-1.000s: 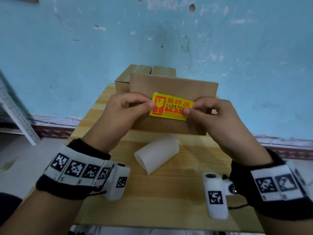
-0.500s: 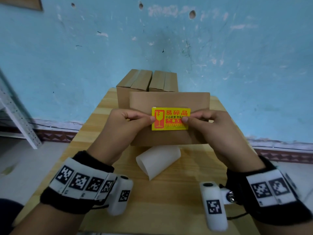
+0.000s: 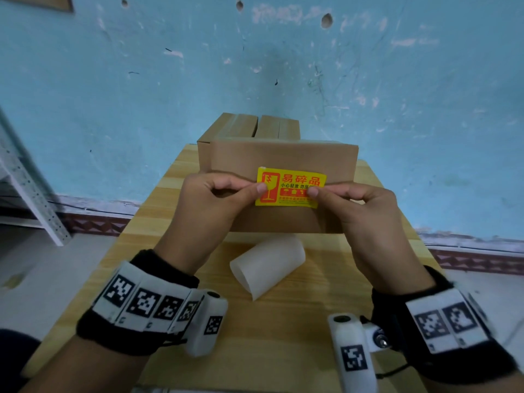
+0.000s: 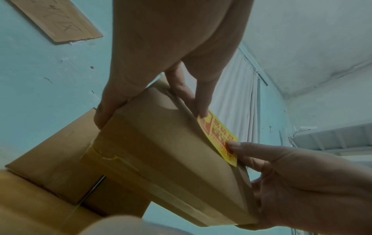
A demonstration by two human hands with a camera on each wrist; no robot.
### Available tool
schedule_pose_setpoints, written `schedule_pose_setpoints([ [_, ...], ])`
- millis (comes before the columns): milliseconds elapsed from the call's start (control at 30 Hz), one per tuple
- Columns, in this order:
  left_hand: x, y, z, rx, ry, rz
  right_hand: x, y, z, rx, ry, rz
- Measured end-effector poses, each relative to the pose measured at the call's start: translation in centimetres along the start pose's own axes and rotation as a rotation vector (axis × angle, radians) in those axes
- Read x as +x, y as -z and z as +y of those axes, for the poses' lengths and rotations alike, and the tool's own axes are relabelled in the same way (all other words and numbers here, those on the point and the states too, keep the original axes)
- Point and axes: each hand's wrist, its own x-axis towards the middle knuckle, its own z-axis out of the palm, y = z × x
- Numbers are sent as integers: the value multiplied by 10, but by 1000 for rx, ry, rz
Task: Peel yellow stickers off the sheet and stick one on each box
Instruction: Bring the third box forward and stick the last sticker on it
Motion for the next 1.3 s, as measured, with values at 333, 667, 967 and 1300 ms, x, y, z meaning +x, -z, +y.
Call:
schedule_pose_setpoints([
  [333,-2,-5,-3,50,-11,62,-2,-3,6,-24,-1,127],
  [667,0,-4,-4,62,-26,136,-3,-4,8,-93,82,137],
  [967,2,4,-6,136,-107,86,-1,3,-2,-270,138,57],
  [1300,9,21,4,309,-208,-37,-1,5,-14,-401,135,51],
])
